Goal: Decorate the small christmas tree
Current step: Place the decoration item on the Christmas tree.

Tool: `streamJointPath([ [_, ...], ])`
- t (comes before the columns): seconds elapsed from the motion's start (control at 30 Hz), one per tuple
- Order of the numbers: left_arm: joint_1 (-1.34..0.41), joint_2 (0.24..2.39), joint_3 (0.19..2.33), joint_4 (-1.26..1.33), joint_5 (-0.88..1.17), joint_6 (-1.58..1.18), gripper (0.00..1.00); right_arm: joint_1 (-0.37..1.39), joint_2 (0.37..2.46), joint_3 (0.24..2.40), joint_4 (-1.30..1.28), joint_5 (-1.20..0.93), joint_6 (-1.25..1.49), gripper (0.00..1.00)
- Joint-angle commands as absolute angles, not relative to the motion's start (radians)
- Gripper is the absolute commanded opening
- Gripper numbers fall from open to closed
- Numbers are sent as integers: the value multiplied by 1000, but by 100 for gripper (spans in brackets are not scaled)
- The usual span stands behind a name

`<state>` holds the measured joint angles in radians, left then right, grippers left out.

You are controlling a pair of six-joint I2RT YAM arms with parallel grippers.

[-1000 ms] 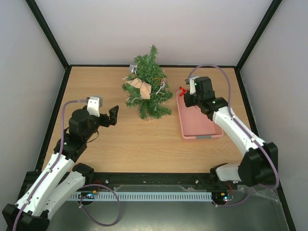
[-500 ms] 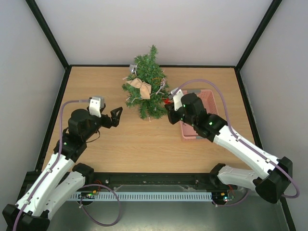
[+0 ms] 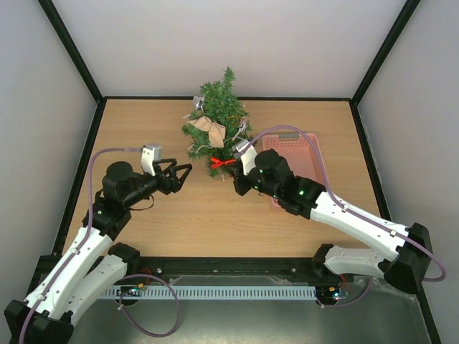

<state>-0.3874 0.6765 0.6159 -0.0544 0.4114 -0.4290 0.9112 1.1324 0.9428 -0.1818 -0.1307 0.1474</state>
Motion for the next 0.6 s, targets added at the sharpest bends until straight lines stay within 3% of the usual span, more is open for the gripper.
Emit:
streamJointPath([
  [0.0,-390,670,591,-23,452,-476,79,920,1155,939,-66,-84,140,2],
  [0.57,-389,624,580,-101,380,-426,83,919,1261,882,95,120,-21,2],
])
